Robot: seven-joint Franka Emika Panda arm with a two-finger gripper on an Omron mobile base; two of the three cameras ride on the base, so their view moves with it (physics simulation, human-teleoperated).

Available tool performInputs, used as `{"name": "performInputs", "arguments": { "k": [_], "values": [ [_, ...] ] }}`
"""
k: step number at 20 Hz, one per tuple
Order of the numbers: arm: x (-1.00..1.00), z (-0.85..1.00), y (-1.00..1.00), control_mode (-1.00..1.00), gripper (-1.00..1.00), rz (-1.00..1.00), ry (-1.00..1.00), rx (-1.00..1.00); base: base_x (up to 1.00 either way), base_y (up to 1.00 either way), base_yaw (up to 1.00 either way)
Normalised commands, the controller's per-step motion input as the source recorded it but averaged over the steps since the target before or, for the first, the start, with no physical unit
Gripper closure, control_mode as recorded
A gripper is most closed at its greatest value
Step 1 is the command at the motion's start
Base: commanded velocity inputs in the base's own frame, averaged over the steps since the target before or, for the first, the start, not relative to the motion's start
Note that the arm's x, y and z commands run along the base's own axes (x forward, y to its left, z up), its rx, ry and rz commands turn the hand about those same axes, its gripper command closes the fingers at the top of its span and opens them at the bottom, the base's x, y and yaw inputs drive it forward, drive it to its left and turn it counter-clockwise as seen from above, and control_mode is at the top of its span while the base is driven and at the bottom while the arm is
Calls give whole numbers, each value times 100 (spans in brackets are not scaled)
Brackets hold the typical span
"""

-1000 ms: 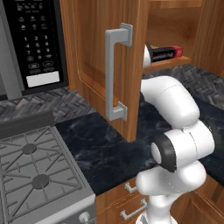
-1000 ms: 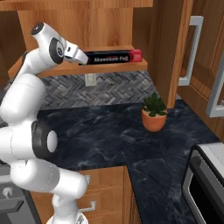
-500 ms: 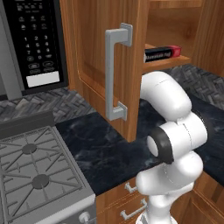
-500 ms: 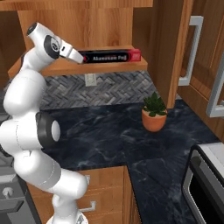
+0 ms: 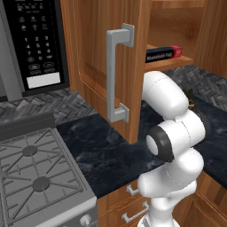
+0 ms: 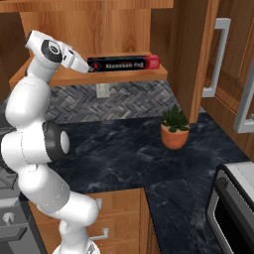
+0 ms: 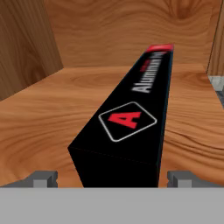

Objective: Retrieve the tupperware and aluminum foil from the cabinet and place them on the dining counter near the plate with kebab skewer and mushroom to prepare for storing leftovers.

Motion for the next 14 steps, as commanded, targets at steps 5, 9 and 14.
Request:
{"name": "performInputs", "arguments": {
  "k": [5, 9, 14],
  "values": [
    [55, -17, 0, -100, -100, -21, -6, 0, 0, 0, 0],
    [42, -47, -31, -100, -100, -22, 0, 0, 0, 0, 0],
    [49, -54, -53, -100, -100, -22, 5, 0, 0, 0, 0]
  ]
}}
